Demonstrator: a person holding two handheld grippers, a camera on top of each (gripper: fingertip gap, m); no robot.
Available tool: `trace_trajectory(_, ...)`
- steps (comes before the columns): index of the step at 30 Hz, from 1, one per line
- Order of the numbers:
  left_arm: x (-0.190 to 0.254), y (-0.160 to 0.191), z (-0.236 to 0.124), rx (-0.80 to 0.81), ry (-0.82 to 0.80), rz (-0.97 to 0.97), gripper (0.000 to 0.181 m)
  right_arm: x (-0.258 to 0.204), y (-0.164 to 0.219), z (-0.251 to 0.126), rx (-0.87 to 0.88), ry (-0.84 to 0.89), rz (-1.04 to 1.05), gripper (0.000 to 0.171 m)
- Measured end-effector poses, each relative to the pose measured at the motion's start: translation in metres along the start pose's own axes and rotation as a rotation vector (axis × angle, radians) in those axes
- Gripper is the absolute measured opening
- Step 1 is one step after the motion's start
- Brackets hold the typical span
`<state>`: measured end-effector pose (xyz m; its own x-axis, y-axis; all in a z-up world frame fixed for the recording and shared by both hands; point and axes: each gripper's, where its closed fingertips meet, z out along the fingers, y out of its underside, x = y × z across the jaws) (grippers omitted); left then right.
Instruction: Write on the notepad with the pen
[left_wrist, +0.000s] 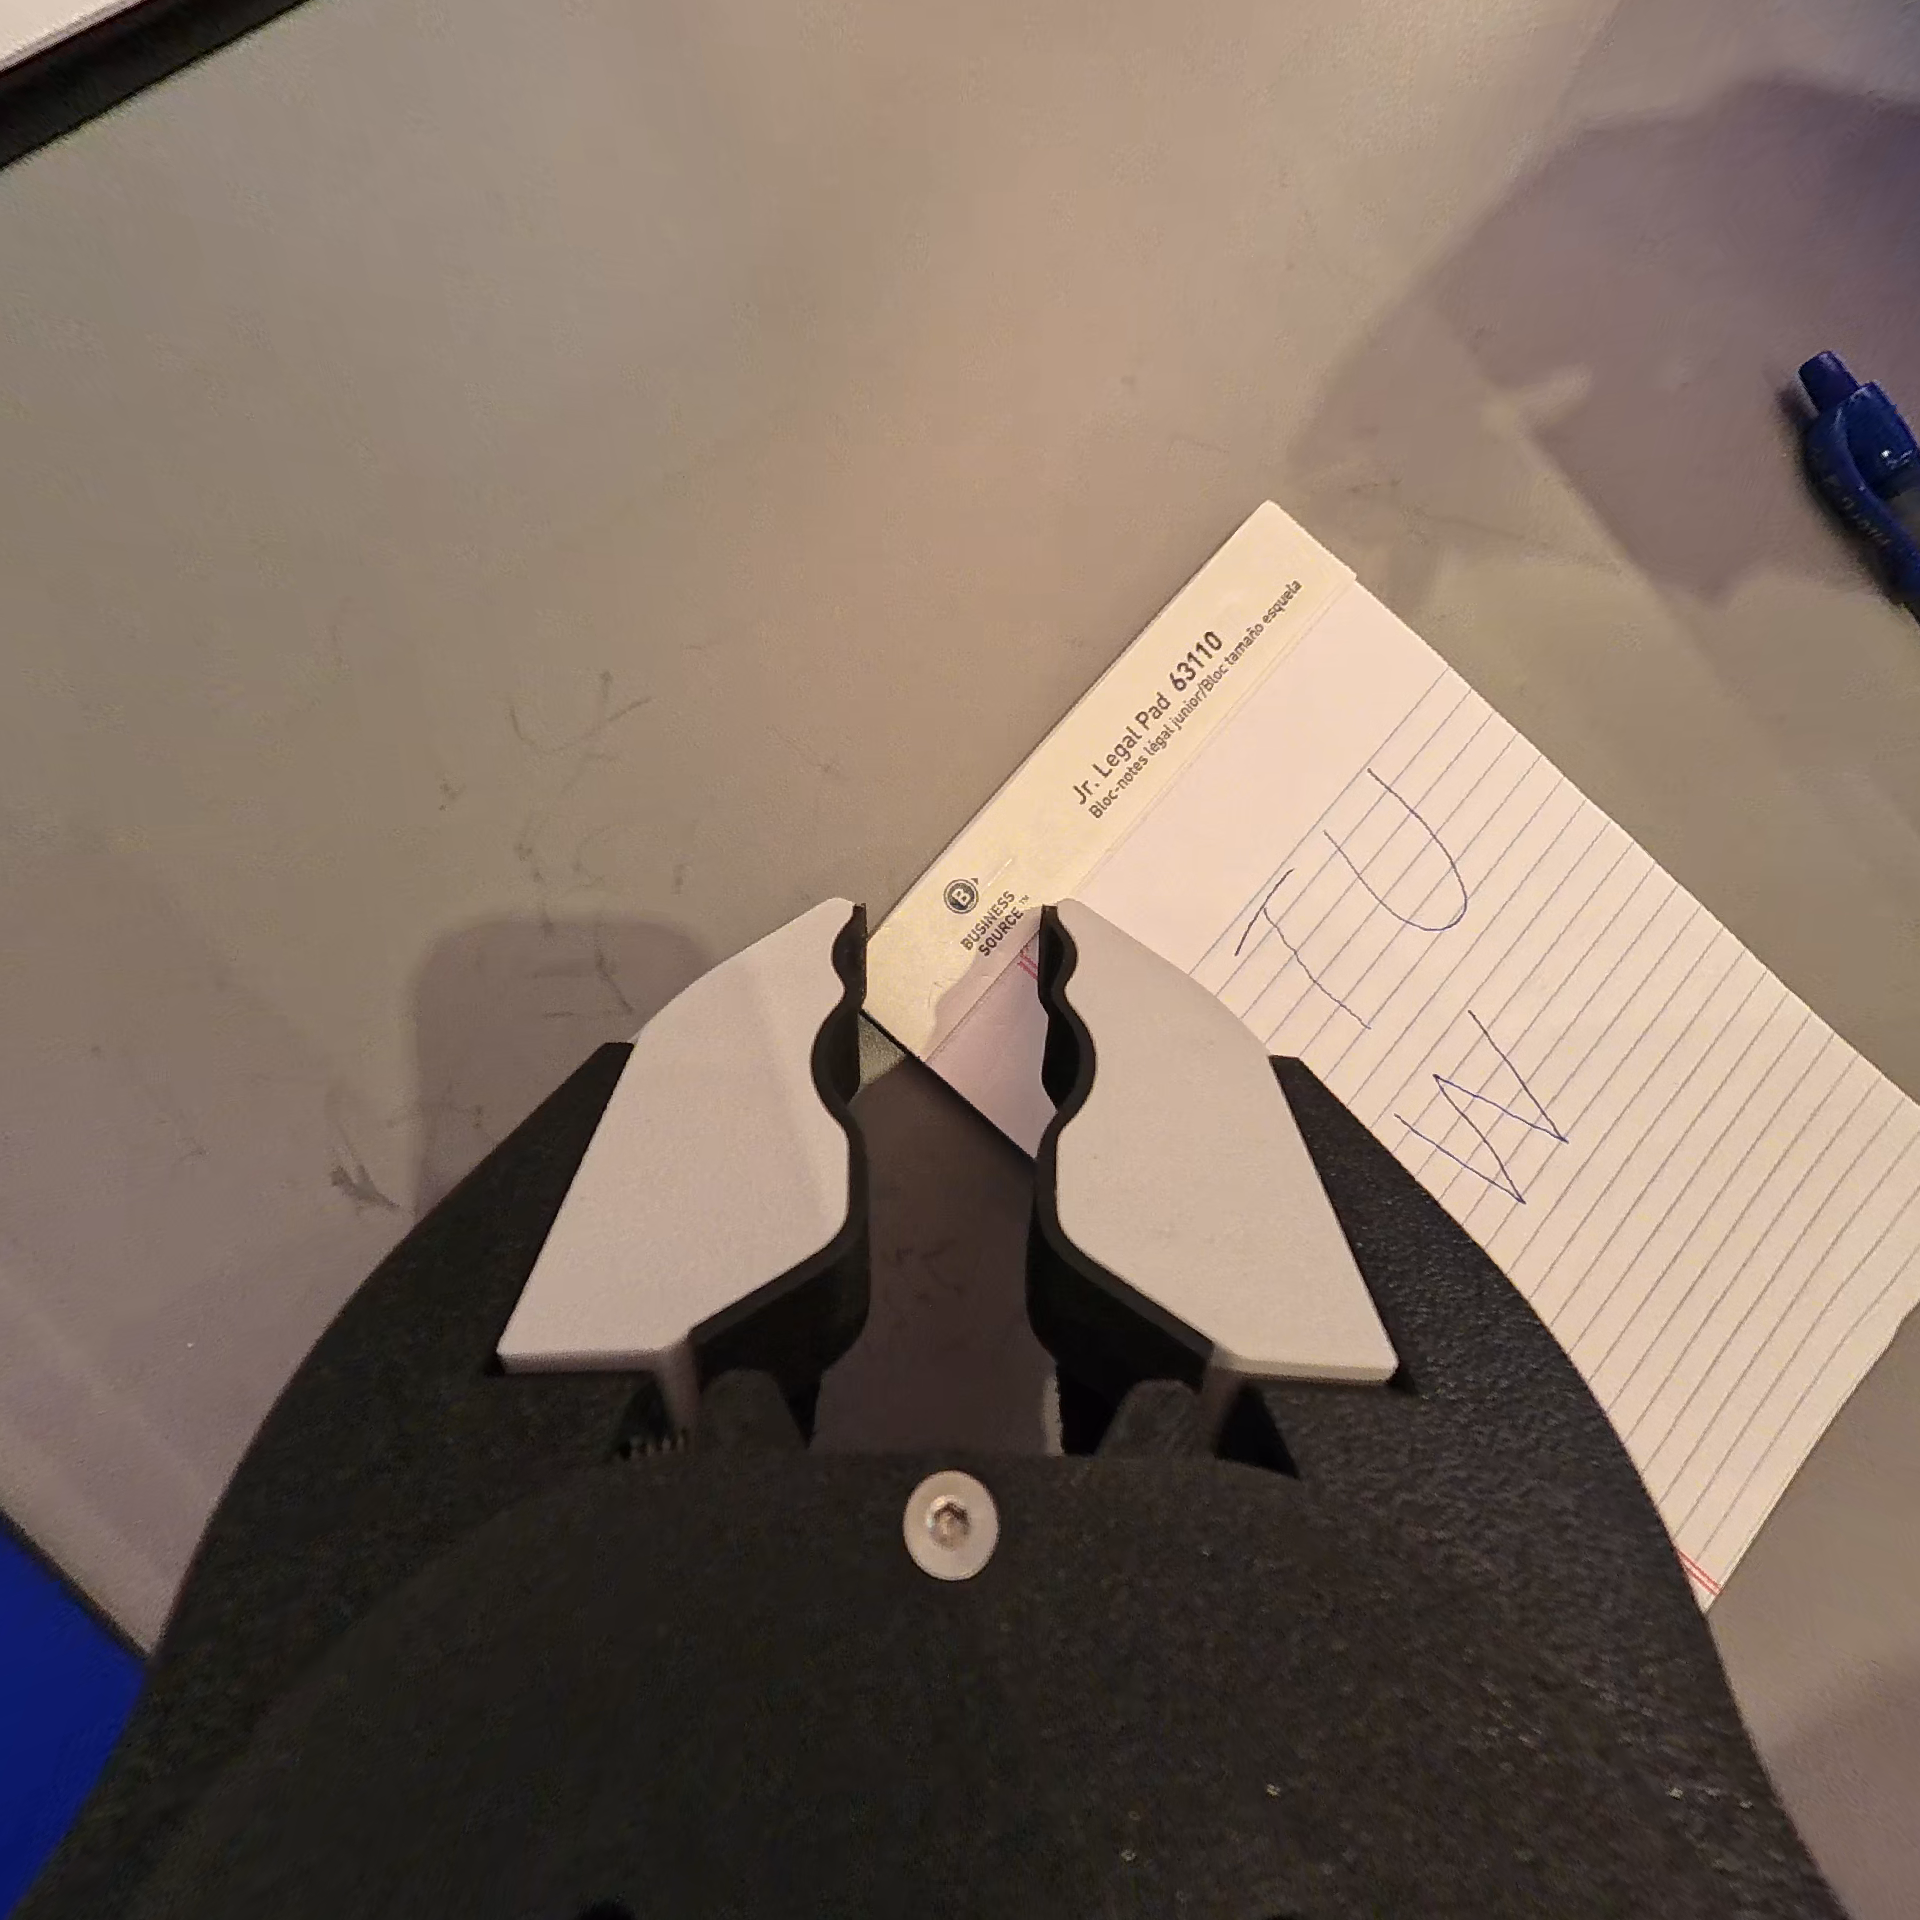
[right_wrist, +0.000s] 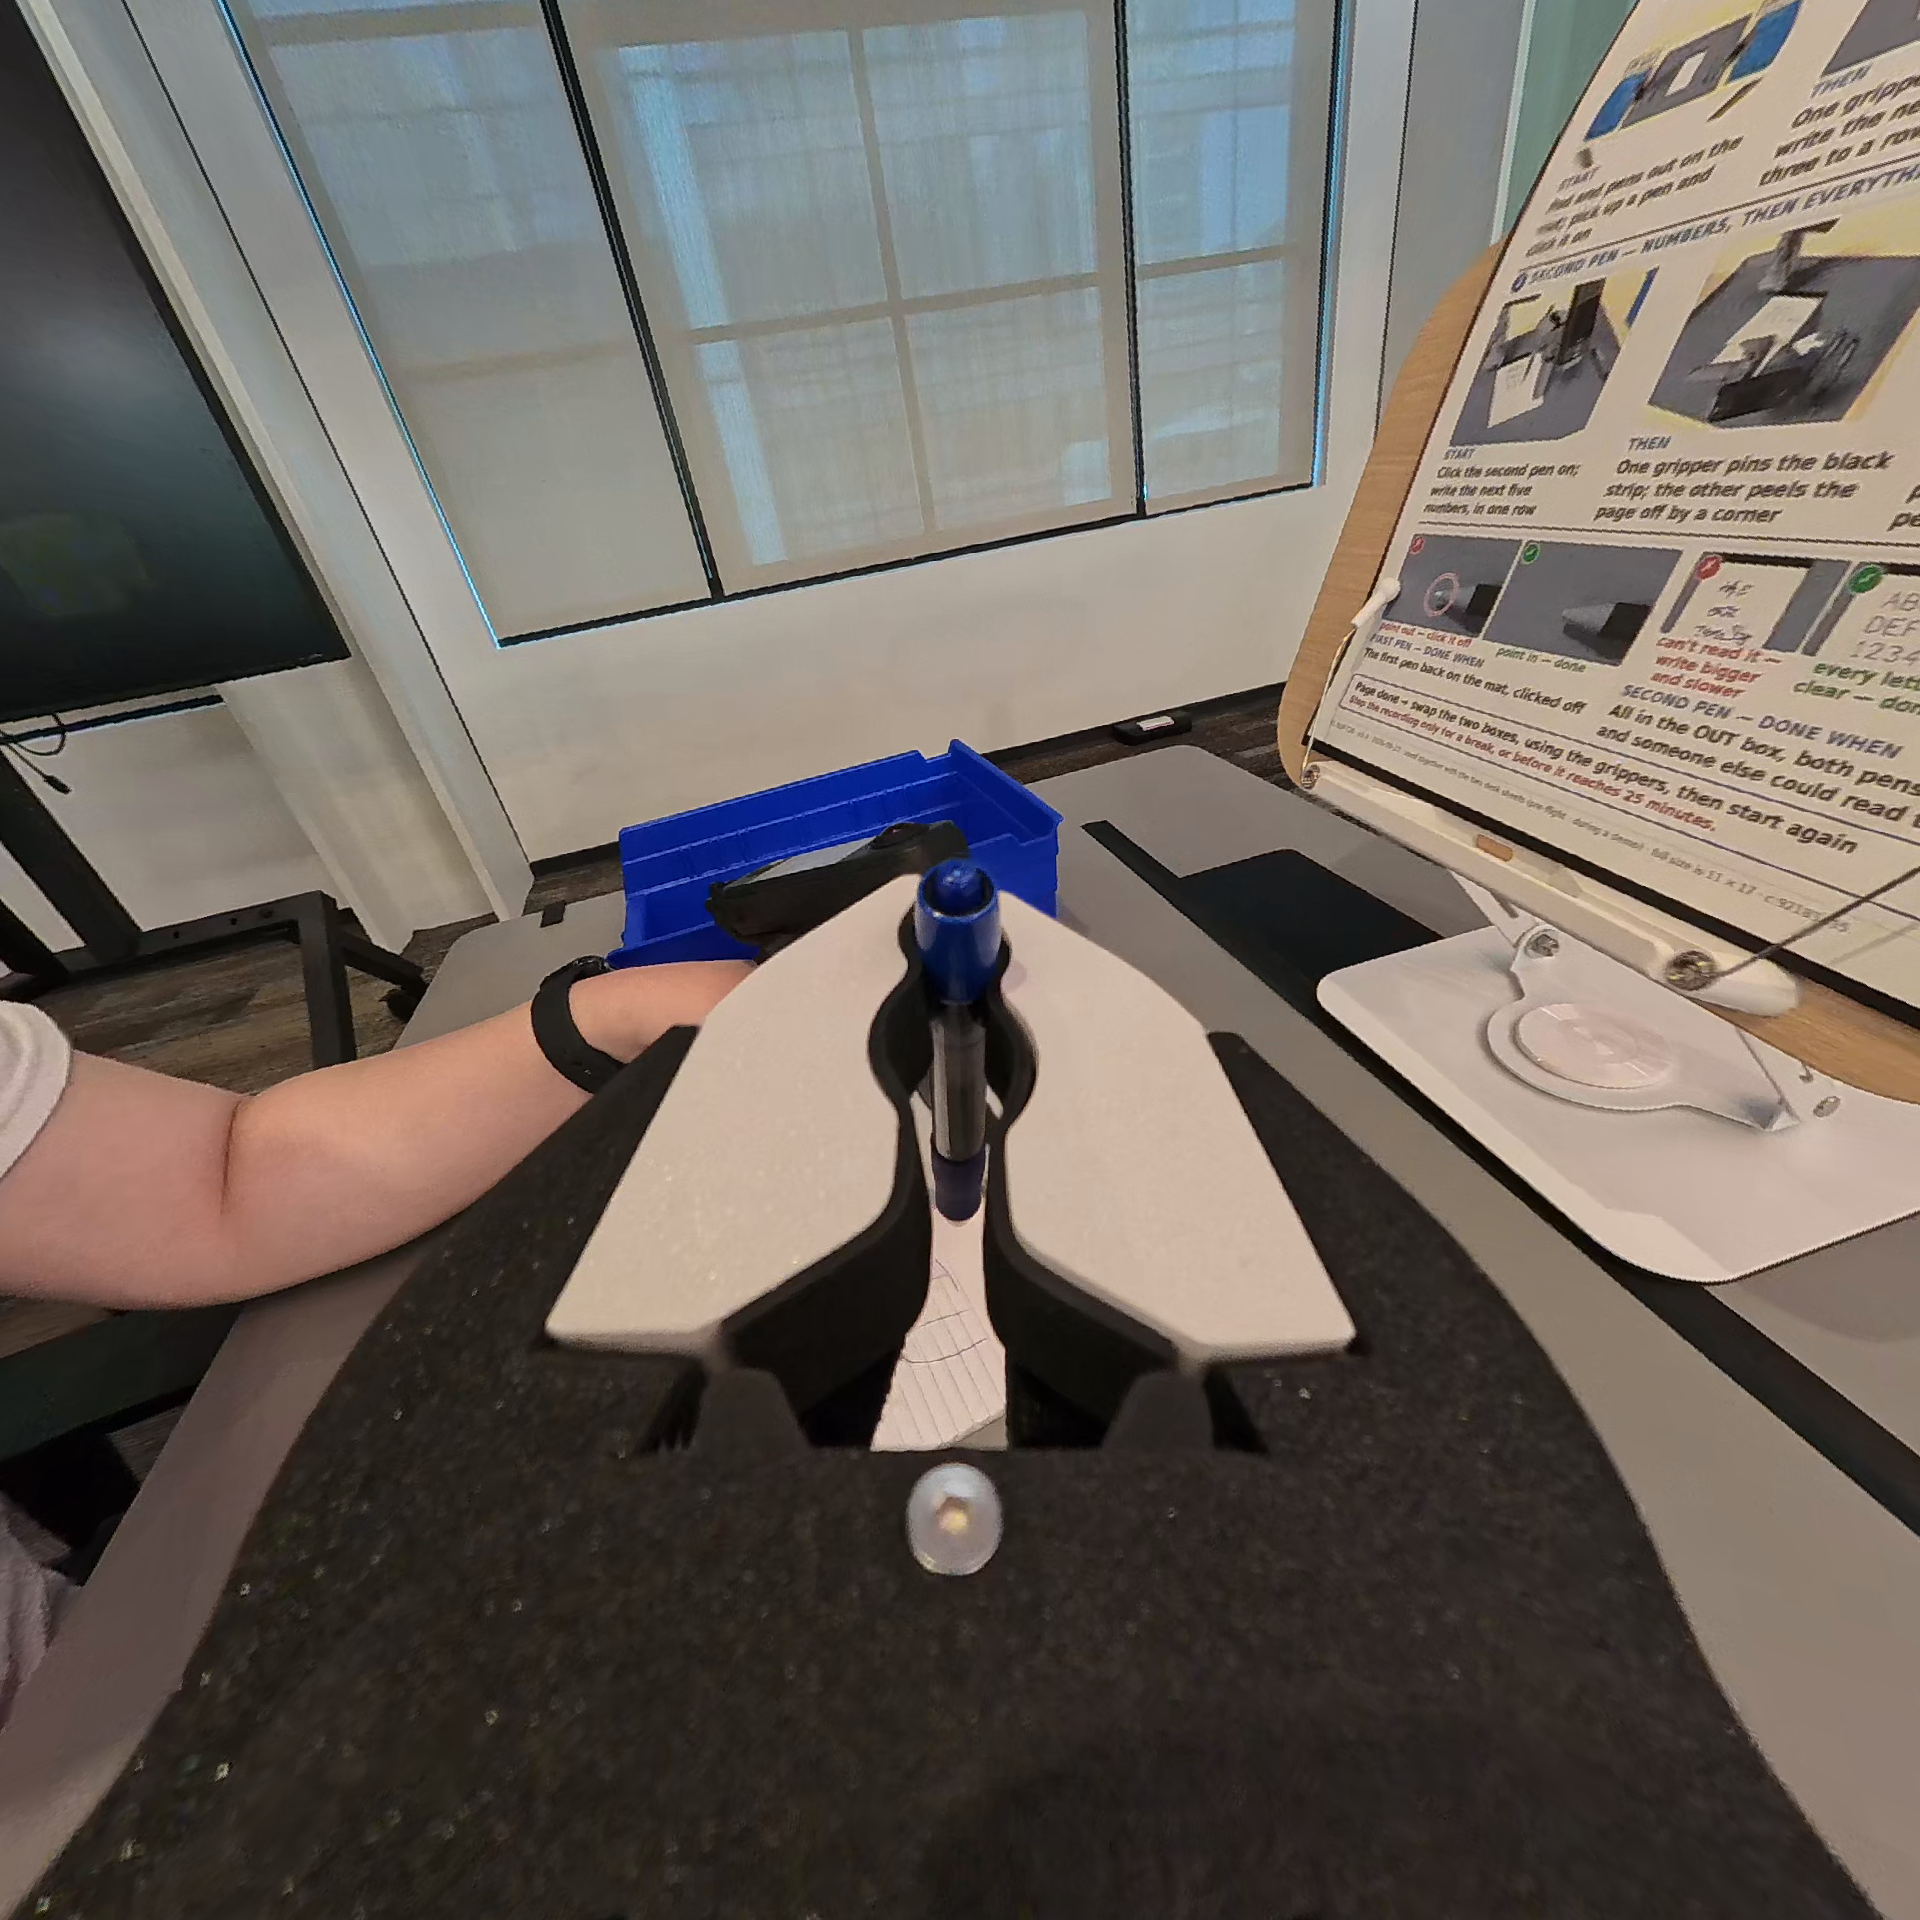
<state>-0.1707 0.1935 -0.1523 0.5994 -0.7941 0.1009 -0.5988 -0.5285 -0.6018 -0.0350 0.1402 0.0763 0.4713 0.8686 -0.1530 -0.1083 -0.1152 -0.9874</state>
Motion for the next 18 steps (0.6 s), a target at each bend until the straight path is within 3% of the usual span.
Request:
trace_trajectory(11, 0.0, 0.0, 0.0, 0.002, 0.001, 0.001, 0.031, -0.038, 0.06, 0.054, -0.151, -0.174, 0.109, 0.004)
trace_trajectory(18, 0.0, 0.0, 0.0, -0.001, 0.0, 0.002, 0.031, -0.046, 0.109, 0.06, -0.25, -0.118, 0.057, 0.005)
